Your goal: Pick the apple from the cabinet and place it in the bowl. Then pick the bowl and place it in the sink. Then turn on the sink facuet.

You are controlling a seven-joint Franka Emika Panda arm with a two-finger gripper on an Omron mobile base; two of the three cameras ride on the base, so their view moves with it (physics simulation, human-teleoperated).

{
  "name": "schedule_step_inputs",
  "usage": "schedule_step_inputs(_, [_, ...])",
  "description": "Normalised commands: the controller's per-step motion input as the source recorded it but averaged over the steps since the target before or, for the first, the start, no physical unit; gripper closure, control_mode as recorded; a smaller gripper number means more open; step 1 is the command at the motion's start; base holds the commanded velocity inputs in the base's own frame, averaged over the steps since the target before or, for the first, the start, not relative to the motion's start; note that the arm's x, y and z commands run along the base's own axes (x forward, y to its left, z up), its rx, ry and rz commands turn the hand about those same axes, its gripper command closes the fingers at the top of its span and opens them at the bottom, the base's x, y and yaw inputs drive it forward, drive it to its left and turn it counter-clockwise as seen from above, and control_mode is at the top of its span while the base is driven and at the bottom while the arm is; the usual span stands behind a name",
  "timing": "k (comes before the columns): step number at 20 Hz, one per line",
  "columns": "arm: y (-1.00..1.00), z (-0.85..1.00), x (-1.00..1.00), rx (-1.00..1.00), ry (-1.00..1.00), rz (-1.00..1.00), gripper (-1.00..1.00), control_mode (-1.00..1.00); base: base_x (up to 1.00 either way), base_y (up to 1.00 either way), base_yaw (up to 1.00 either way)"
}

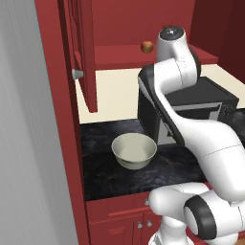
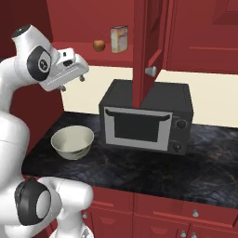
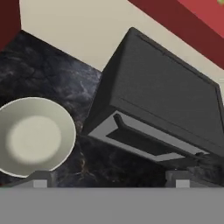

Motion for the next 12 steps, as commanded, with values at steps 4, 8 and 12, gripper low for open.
schedule_step_inputs(4, [0.00, 0.85, 0.19, -0.21, -0.12, 0.16, -1.00, -1.00, 0.00, 0.00, 0.00])
schedule_step_inputs(8, [0.00, 0.53, 0.38, -0.20, -0.07, 0.23, -1.00, -1.00, 0.00, 0.00, 0.00])
schedule_step_inputs(12, [0.02, 0.42, 0.33, -0.16, 0.08, 0.15, -1.00, -1.00, 0.00, 0.00, 0.00])
